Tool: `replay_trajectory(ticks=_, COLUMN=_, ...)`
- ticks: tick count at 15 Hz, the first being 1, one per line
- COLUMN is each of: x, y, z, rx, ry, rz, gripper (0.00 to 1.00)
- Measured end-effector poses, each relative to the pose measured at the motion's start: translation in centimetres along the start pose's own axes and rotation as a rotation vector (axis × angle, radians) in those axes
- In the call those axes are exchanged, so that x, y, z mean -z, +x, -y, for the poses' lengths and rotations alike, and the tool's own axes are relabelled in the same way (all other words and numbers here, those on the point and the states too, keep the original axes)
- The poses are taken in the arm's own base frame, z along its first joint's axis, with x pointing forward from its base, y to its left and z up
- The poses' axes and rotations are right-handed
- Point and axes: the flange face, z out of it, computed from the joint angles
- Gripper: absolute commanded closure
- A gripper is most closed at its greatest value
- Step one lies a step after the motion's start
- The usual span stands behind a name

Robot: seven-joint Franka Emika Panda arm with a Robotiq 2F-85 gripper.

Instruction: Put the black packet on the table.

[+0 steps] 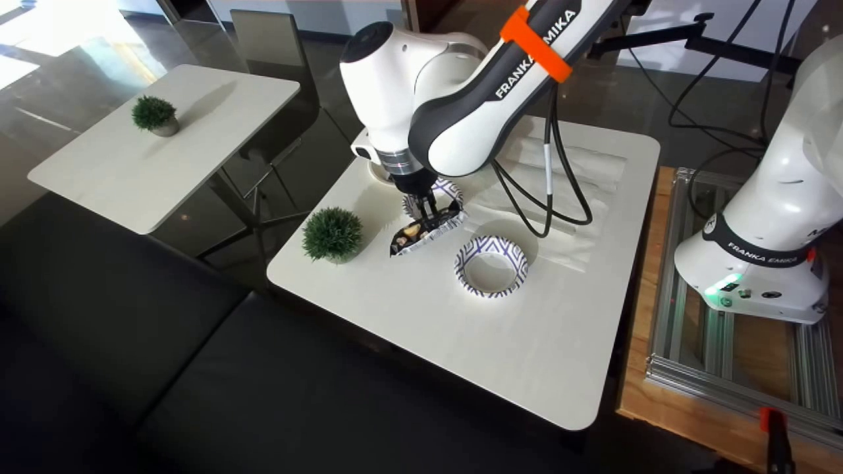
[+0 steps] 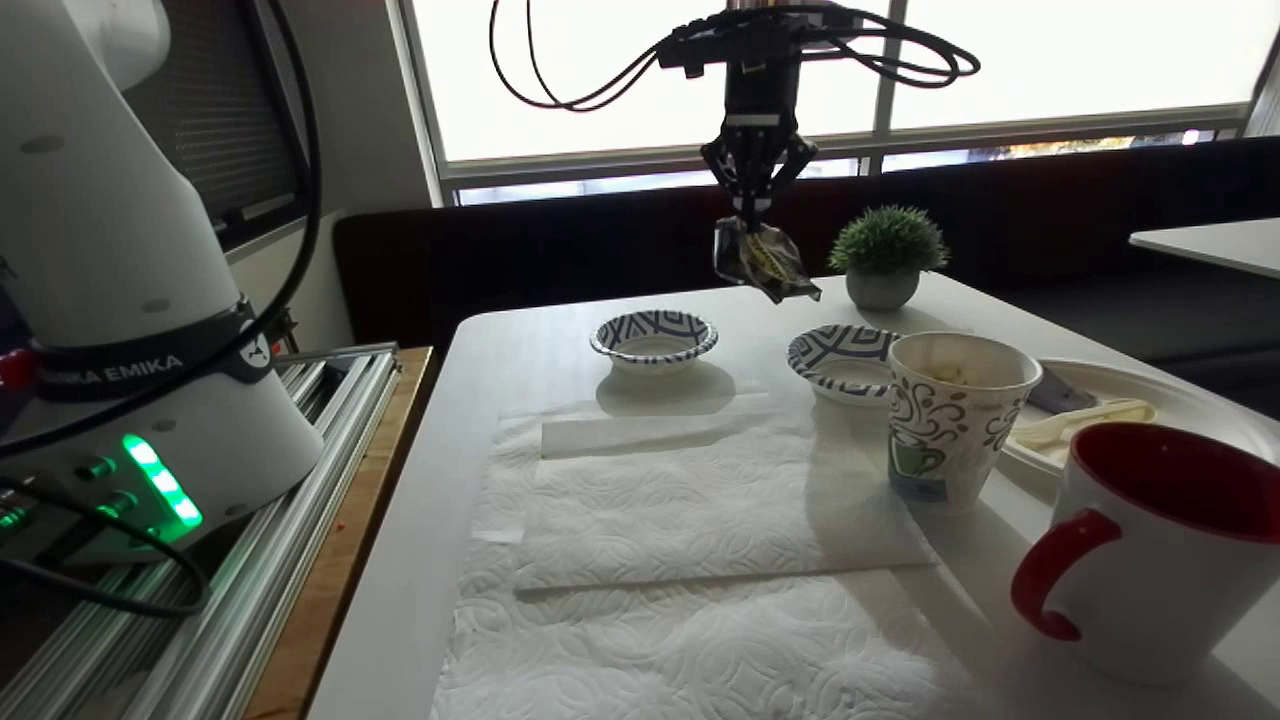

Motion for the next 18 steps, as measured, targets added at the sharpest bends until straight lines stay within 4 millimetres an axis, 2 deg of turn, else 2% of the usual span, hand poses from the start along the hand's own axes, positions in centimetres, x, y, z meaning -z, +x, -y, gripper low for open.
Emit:
replay_trajectory(ticks=4, x=-0.9, y=1.3, z=1.3, rx=0.179, ry=-0.045, rz=0.019, gripper=1.0)
replay_trajectory(ticks=8, x=-2.7, y=2.7, z=1.8, rx=0.318, ry=-0.059, rz=0.004, gripper=1.0)
replay_trajectory(ticks=17, x=-5.2, y=6.3, z=1.4, rx=0.396, ry=-0.109, rz=-0.144, gripper=1.0)
replay_trajectory(ticks=18, x=-5.5, y=6.5, z=1.4, rx=0.397, ry=-0.108, rz=-0.151, gripper=0.74)
